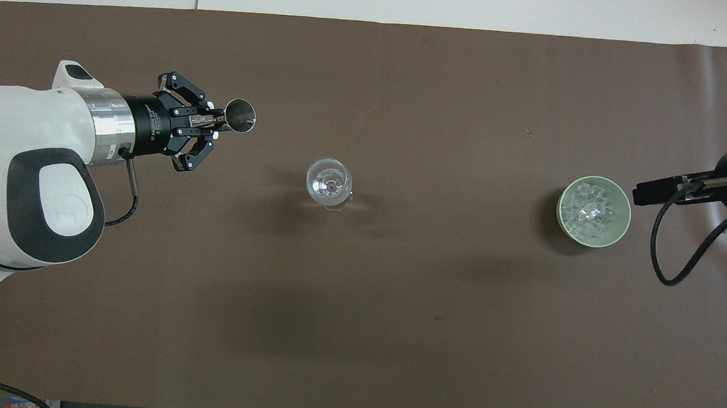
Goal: Pour wine and add ice with both arms
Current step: 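Carry the jigger back with the left gripper while the right gripper reaches the cup, then set down the jigger with the left gripper while the right gripper grasps the cup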
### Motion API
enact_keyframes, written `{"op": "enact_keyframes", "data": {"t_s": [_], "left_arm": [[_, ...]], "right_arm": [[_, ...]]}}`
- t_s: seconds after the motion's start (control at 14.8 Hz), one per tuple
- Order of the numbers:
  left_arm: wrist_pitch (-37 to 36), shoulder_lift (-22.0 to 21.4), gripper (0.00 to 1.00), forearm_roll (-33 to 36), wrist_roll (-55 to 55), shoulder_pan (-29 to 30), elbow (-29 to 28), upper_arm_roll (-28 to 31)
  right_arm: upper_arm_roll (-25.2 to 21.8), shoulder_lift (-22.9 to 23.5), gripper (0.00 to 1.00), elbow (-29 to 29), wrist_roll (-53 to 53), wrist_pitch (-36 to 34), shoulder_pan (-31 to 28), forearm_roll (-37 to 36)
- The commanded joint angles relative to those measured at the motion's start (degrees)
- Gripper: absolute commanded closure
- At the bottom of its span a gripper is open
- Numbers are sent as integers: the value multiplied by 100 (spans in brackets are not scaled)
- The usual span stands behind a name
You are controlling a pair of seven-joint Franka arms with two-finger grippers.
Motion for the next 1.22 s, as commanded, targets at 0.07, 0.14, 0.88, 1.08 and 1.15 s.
{"op": "enact_keyframes", "data": {"t_s": [0.07,0.14,0.88,1.08,1.15], "left_arm": [[-607,78,100,-992,1191,863,-38,-49],[-757,182,100,-1290,1385,1109,-38,-58],[-2312,1184,100,-3743,3864,3403,-47,-58],[-2401,1474,100,-4165,4191,3598,-47,-58],[-2410,1597,100,-4384,4261,3720,-64,-58]], "right_arm": [[-3,-155,0,-861,-1145,715,-123,102],[-3,-77,0,-1002,-1382,908,-124,102],[-3,644,8,-2146,-2641,3088,-185,102],[-3,776,9,-2181,-2606,3247,-194,102],[-3,846,14,-2225,-2606,3378,-211,102]]}}
